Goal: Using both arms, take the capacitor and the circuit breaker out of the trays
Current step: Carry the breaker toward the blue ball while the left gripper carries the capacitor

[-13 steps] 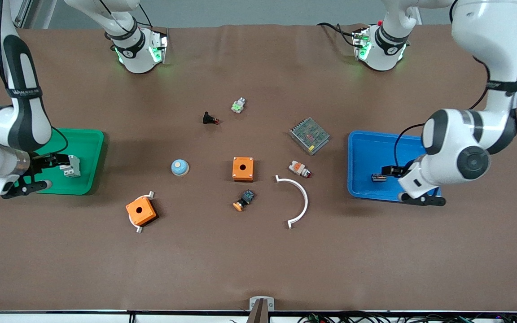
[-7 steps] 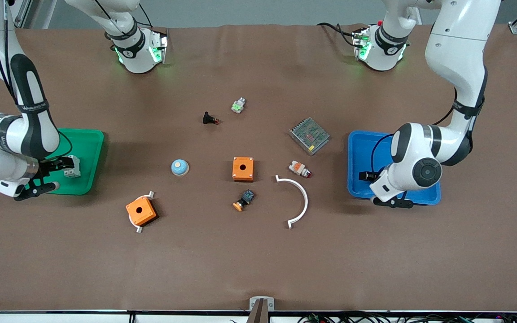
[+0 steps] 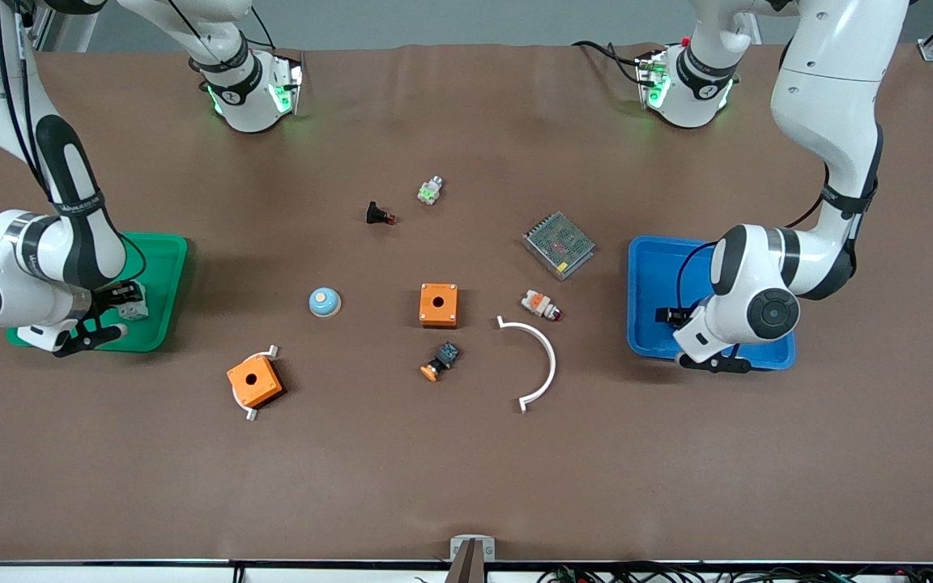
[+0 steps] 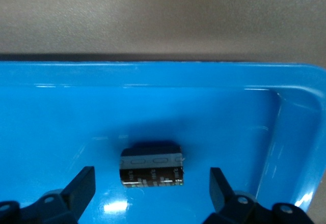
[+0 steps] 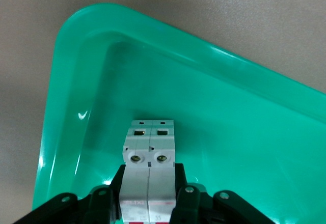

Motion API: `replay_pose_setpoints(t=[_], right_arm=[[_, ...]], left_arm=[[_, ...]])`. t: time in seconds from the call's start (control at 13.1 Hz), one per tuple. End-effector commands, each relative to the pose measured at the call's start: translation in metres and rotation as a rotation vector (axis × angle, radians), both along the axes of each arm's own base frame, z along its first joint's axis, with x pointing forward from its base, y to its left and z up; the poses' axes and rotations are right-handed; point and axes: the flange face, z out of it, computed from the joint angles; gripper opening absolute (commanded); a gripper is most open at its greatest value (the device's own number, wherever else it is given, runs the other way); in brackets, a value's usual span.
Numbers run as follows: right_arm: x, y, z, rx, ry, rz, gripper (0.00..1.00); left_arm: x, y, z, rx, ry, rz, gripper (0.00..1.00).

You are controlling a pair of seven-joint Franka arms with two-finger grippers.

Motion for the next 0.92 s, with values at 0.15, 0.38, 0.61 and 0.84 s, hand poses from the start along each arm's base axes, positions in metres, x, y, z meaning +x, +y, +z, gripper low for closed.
replay_pose_setpoints(t=[0.15, 0.38, 0.61, 0.84], right_arm=[[0.033, 0.037, 0.072, 0.004, 0.087, 0.022, 0.05], [0.069, 0.120, 0.138, -0.062, 0.093, -0.030, 0.05], [0.082, 0.222, 0.171, 0.013, 0.055, -0.186, 0.05], [0.078, 0.305, 0.148, 0.010, 0.072, -0.312, 0.05]], left_arm=[[-0.010, 0.002, 0.000, 0.012, 0.004, -0.011, 0.79], [-0.009, 0.004, 0.001, 0.013, 0.002, -0.009, 0.49], [-0.008, 0.004, 0.006, 0.012, -0.001, -0.007, 0.18], [0.013, -0.001, 0.052, -0.002, -0.086, 0.051, 0.03]])
